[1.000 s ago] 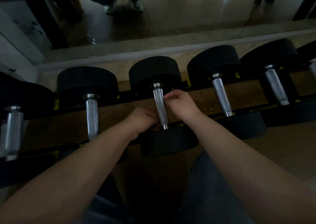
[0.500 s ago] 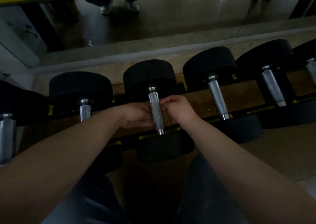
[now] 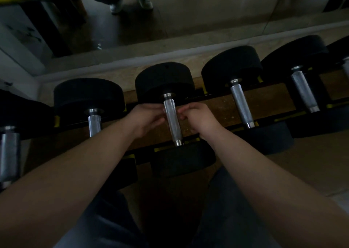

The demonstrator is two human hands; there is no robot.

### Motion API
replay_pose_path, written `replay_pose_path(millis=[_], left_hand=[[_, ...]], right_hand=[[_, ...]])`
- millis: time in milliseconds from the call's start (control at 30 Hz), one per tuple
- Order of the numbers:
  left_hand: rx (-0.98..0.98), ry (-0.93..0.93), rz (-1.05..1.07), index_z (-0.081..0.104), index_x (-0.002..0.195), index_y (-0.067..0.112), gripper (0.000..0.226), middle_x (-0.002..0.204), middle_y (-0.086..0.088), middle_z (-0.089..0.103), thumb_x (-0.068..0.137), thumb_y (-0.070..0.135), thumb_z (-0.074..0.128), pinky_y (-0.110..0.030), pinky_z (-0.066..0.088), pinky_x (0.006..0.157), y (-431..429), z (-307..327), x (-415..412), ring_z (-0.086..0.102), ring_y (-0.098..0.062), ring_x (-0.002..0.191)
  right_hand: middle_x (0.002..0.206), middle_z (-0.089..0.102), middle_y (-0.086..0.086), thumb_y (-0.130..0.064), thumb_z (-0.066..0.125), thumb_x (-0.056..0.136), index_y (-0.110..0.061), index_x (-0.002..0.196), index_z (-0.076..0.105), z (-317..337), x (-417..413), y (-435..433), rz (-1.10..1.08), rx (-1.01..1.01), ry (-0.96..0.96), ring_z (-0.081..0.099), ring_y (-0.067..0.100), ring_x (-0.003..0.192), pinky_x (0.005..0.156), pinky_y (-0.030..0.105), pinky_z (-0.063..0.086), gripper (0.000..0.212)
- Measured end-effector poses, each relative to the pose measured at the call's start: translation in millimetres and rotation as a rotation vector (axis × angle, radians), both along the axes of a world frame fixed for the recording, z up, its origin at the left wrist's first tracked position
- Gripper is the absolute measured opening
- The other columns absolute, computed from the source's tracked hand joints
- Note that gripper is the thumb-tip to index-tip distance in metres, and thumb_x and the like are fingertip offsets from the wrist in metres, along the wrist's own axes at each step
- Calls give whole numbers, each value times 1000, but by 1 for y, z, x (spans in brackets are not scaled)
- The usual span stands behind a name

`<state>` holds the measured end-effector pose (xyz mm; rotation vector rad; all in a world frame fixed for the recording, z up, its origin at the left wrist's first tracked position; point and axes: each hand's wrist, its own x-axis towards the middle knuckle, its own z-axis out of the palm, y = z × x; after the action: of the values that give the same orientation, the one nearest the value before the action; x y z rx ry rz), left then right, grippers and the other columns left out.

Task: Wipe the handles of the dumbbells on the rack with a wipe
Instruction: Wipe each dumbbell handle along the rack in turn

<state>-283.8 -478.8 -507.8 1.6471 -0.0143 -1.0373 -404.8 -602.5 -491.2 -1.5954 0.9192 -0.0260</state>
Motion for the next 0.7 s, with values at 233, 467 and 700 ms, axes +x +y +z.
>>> replay_pose_path(millis=[233, 467, 700], left_hand=[[299, -278, -228, 76, 84, 19, 10, 81, -4, 75, 89, 11, 71, -18, 51, 55, 22, -4, -55, 69, -7, 65], [-31, -69, 202, 74, 97, 13, 9, 97, -8, 76, 88, 13, 73, -25, 57, 73, 11, -4, -38, 73, -14, 84], [173, -240, -71, 79, 83, 26, 7, 87, 2, 77, 79, 22, 82, -35, 59, 80, 31, -6, -64, 73, -15, 85]], right_hand=[[83, 65, -2, -10, 50, 97, -24, 85, 67, -1, 3, 1, 28, -16, 15, 56, 13, 76, 61, 28, 36, 25], [90, 68, 3, -9, 47, 97, -23, 87, 67, 0, -1, 1, 50, -18, 2, 51, 13, 61, 51, 25, 37, 27], [88, 67, 1, -9, 48, 96, -23, 88, 67, 0, 2, 1, 52, -29, 13, 53, 13, 68, 62, 29, 41, 25]])
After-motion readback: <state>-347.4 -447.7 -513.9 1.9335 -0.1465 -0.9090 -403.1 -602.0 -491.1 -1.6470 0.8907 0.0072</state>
